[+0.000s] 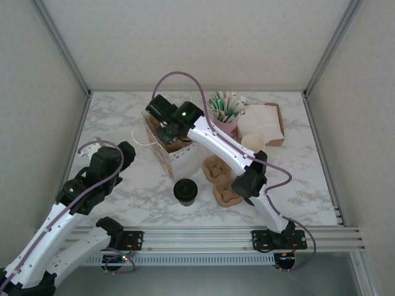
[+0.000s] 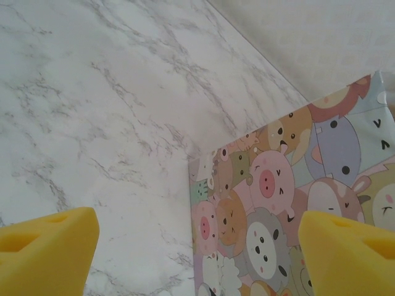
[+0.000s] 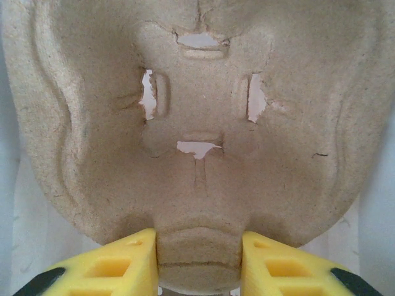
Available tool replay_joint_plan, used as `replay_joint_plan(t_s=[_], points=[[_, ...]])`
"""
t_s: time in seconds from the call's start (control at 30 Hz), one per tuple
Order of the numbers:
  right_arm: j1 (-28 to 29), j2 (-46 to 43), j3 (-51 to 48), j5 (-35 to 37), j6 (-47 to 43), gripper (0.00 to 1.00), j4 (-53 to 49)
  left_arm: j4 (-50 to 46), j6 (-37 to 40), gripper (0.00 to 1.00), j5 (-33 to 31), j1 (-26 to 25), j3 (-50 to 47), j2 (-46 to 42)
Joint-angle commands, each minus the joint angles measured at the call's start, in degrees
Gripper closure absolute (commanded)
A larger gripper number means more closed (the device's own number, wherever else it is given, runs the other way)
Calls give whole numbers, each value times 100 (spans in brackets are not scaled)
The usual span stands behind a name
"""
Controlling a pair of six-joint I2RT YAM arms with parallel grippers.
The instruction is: Pack the takeout coffee
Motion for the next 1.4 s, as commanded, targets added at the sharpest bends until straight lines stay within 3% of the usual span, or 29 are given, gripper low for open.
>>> replay_joint_plan(t_s=[0.0, 1.37], points=[[-50, 202, 190, -175, 37, 66, -152, -182, 41, 16, -141, -22, 175, 32], [-185, 1124, -11, -404, -126, 65, -82, -182, -21, 16, -73, -22, 60, 7]])
